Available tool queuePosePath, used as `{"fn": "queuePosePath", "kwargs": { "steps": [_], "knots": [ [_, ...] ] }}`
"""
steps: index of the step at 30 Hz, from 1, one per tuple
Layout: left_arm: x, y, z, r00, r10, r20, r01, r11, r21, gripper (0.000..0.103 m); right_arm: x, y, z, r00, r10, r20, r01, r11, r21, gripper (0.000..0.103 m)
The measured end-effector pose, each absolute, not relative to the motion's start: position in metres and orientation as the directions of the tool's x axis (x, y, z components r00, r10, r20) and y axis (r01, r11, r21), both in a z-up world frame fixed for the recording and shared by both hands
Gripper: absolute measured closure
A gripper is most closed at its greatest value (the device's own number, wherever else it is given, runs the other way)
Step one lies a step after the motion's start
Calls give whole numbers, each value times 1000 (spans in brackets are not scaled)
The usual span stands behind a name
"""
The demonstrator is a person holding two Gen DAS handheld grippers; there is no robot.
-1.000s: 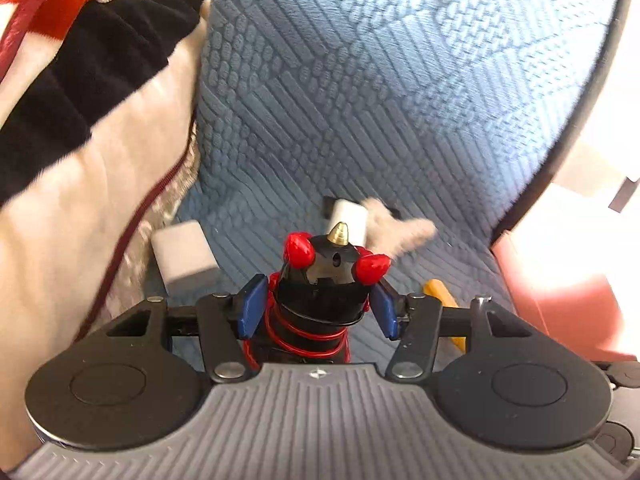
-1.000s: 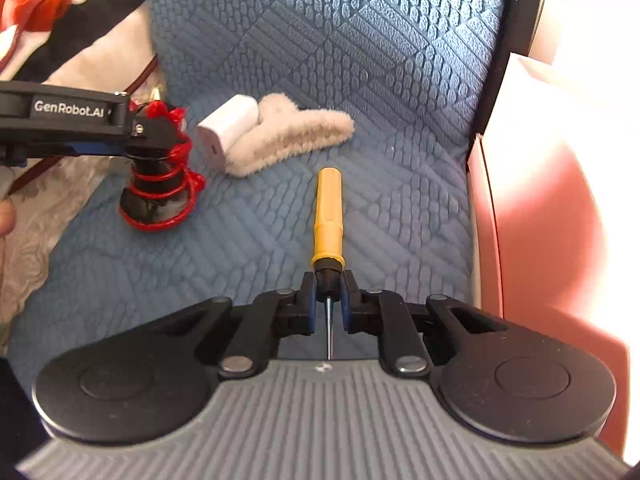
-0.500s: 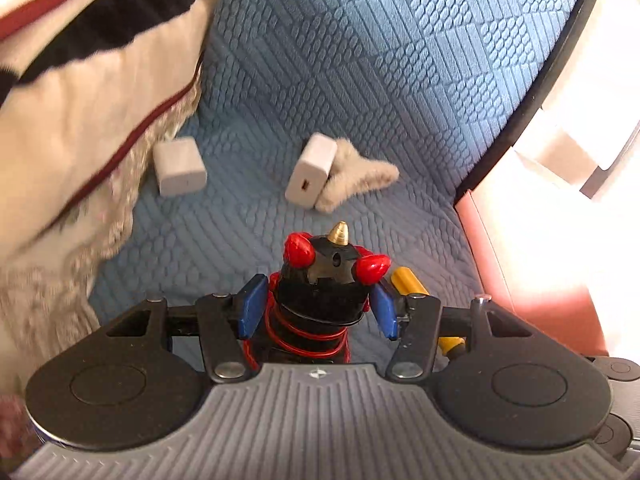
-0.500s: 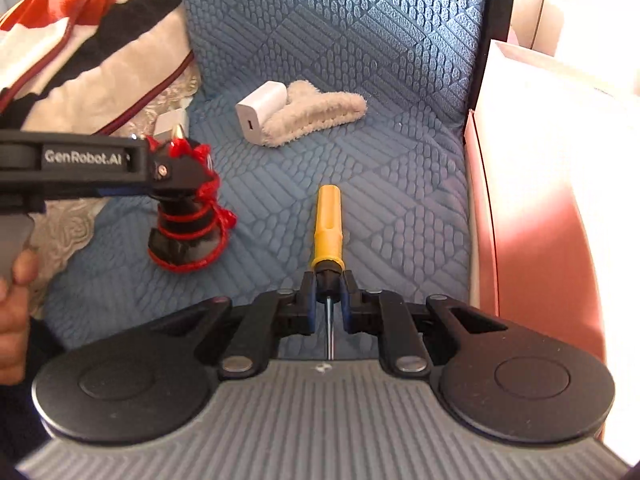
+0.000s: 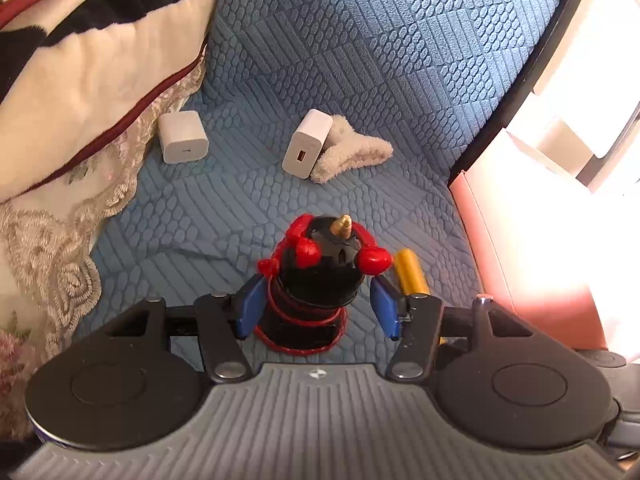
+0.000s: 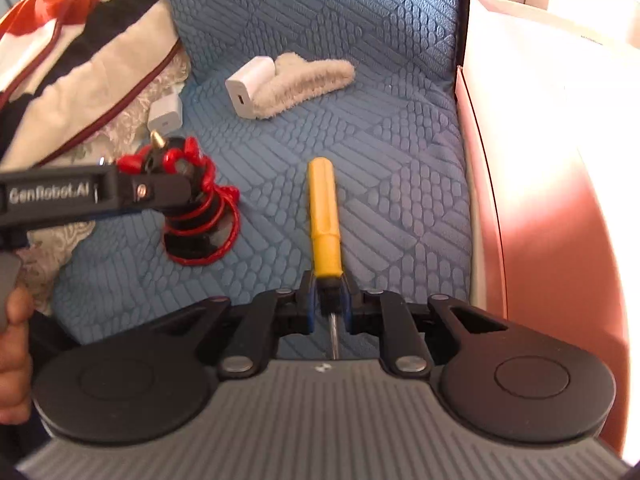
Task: Organize rigid objects
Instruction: 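Lift the toy figure with the left gripper while the right gripper carries the screwdriver toward the box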
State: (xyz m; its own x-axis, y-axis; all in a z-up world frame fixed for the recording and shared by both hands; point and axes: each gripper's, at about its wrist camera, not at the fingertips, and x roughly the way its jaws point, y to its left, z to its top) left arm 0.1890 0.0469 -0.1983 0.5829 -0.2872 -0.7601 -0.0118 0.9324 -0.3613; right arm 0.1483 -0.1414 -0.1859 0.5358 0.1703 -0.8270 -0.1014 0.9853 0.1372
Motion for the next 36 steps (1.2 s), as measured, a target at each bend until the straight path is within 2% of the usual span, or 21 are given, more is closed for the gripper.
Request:
{"fn": "queuePosePath", "kwargs": {
  "steps": [2,4,5,14,16,17,25,28,36],
  "knots": [
    [190,48,-198,585,-298,-754,-12,927,-375,36,151,-142,-186,544,182,-819,-105,983,148,82],
    [191,48,-199,583,-299,-755,-12,926,-376,36,154,-141,-188,543,183,-819,-105,983,150,70],
    [191,48,-200,580,-294,-760,-14,929,-370,36,156,-139,-190,540,176,-823,-101,984,145,70],
    [202,46,-209,582,-302,-755,-18,923,-383,36,169,-126,-204,547,121,-828,-109,991,72,71],
    [204,46,-213,570,-312,-760,-25,918,-395,36,168,-123,-205,556,104,-825,-119,992,44,81],
    [205,45,-214,569,-313,-760,-25,918,-397,36,168,-123,-204,559,98,-823,-122,992,35,82],
    [204,42,-214,592,-283,-755,-36,926,-376,37,164,-135,-194,579,87,-811,-71,996,56,83],
    [202,44,-212,596,-277,-754,-40,927,-373,42,162,-137,-190,572,93,-815,-83,995,55,83],
    [193,50,-197,619,-300,-726,-34,913,-406,42,155,-136,-173,573,120,-811,-125,990,58,83]
  ]
}}
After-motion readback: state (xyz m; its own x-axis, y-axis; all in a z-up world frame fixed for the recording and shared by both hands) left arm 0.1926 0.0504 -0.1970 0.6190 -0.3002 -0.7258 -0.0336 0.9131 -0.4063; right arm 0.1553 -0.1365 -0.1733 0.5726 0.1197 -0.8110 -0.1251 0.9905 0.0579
